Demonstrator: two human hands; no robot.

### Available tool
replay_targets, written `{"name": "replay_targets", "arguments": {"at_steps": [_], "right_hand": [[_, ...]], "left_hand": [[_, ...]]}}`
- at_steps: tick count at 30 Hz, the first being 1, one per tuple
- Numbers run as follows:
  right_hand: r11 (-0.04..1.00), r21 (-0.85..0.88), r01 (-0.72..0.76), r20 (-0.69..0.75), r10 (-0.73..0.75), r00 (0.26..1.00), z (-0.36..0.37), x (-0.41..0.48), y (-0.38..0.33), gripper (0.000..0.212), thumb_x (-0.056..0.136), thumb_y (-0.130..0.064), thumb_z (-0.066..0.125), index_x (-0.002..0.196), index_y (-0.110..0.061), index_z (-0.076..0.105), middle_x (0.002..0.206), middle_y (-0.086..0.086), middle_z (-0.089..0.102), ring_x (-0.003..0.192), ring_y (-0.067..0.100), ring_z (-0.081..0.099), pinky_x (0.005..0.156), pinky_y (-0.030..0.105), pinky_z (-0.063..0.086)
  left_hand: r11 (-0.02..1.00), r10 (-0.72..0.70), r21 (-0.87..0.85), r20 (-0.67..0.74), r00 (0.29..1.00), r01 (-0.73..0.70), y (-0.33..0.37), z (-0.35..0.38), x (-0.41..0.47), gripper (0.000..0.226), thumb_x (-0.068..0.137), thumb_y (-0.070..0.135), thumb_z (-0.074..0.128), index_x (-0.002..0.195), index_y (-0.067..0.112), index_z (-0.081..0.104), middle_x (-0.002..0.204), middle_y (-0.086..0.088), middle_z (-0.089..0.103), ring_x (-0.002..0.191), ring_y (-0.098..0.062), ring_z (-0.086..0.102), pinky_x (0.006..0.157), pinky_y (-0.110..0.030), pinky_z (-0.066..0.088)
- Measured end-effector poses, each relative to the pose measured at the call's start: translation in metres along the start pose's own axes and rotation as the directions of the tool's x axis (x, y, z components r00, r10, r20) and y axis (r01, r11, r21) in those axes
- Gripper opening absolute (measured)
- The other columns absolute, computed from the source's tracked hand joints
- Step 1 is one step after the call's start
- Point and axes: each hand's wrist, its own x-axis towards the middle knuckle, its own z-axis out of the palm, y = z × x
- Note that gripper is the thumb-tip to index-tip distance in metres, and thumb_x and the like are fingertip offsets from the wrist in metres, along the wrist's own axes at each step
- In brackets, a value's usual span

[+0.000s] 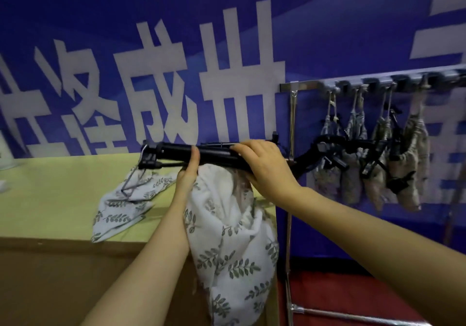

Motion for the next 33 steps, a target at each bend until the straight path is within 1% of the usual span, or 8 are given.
{"name": "replay_targets", "arguments": {"at_steps": [4,6,10,14,19,24,30,33], "right_hand": [[0.948,0.318,0.013,-0.090,0.016,0.996,-0.019,-0.025,-0.045,0.023,0.086,-0.018,0.057,0.107,-0.008,0.060,0.104,0.007,0.061,0.097,0.016,0.051,0.087,0.023,0.039],[0.779,0.565,-0.273,0.087,0.273,0.958,-0.031,-0.037,-0.066,0.015,0.092,-0.023,0.055,0.099,-0.012,0.062,0.095,0.001,0.061,0.086,0.010,0.055,0.078,0.017,0.045],[-0.322,0.697,-0.640,0.701,0.491,0.517,-0.029,-0.036,-0.066,0.038,0.083,-0.046,0.061,0.099,-0.011,0.065,0.086,0.003,0.068,0.077,0.014,0.062,0.083,0.030,0.051],[-0.714,0.659,-0.236,0.733,0.538,0.417,-0.031,-0.014,-0.052,0.049,0.069,-0.035,0.073,0.111,-0.010,0.067,0.099,0.011,0.071,0.089,0.021,0.068,0.078,0.032,0.055],[-0.812,0.581,-0.053,0.751,0.510,0.420,-0.038,0.004,-0.046,0.013,0.087,-0.015,0.065,0.077,-0.007,0.070,0.077,0.010,0.073,0.087,0.025,0.066,0.079,0.042,0.055],[-0.788,0.614,0.052,0.754,0.605,0.255,-0.027,0.014,-0.026,0.014,0.083,-0.016,0.070,0.091,-0.007,0.063,0.096,0.012,0.068,0.089,0.024,0.067,0.085,0.037,0.055],[-0.762,0.647,0.025,0.749,0.642,0.163,-0.017,-0.002,-0.011,0.022,0.084,-0.024,0.070,0.100,-0.010,0.062,0.101,0.009,0.067,0.084,0.021,0.066,0.081,0.034,0.056],[-0.767,0.642,0.011,0.757,0.636,0.148,-0.014,-0.008,-0.012,0.027,0.083,-0.024,0.071,0.104,-0.010,0.062,0.103,0.010,0.066,0.089,0.023,0.065,0.090,0.036,0.054]], "left_hand": [[0.997,0.081,-0.002,-0.033,0.996,-0.081,0.016,0.017,-0.031,0.060,0.076,0.068,0.052,0.085,0.009,0.061,0.078,-0.009,0.058,0.069,-0.020,0.055,0.065,-0.028,0.046],[0.997,0.070,0.044,-0.028,0.997,-0.069,0.014,0.018,-0.031,0.053,0.082,0.064,0.045,0.070,0.013,0.054,0.069,-0.006,0.053,0.060,-0.017,0.050,0.056,-0.024,0.041],[0.998,0.067,-0.024,0.021,0.998,-0.066,0.014,0.015,-0.035,0.068,0.067,0.076,0.048,0.084,0.012,0.061,0.087,-0.009,0.064,0.087,-0.023,0.061,0.079,-0.031,0.049],[0.997,0.033,-0.072,0.088,0.996,-0.027,0.012,0.019,-0.037,0.092,0.049,0.083,0.057,0.095,0.004,0.066,0.097,-0.016,0.070,0.093,-0.028,0.066,0.089,-0.038,0.052],[0.993,0.104,0.040,0.068,0.992,-0.107,0.011,0.018,-0.041,0.068,0.064,0.079,0.045,0.082,0.014,0.055,0.070,-0.007,0.053,0.068,-0.018,0.052,0.065,-0.027,0.046],[0.983,0.170,0.053,0.120,0.978,-0.177,-0.016,-0.012,-0.024,0.131,0.037,0.099,0.015,0.134,0.018,0.049,0.130,-0.011,0.051,0.122,-0.029,0.046,0.109,-0.053,0.030],[0.962,0.264,-0.046,-0.082,0.961,-0.269,0.018,-0.022,-0.053,0.063,0.096,0.041,-0.011,0.147,0.006,0.004,0.156,-0.016,0.005,0.145,-0.027,0.012,0.113,-0.030,0.012],[0.971,0.223,0.091,-0.005,0.975,-0.222,0.015,-0.019,-0.040,0.092,0.081,0.075,-0.003,0.144,0.016,0.028,0.132,-0.015,0.051,0.121,-0.021,0.048,0.091,-0.022,0.041]]}}
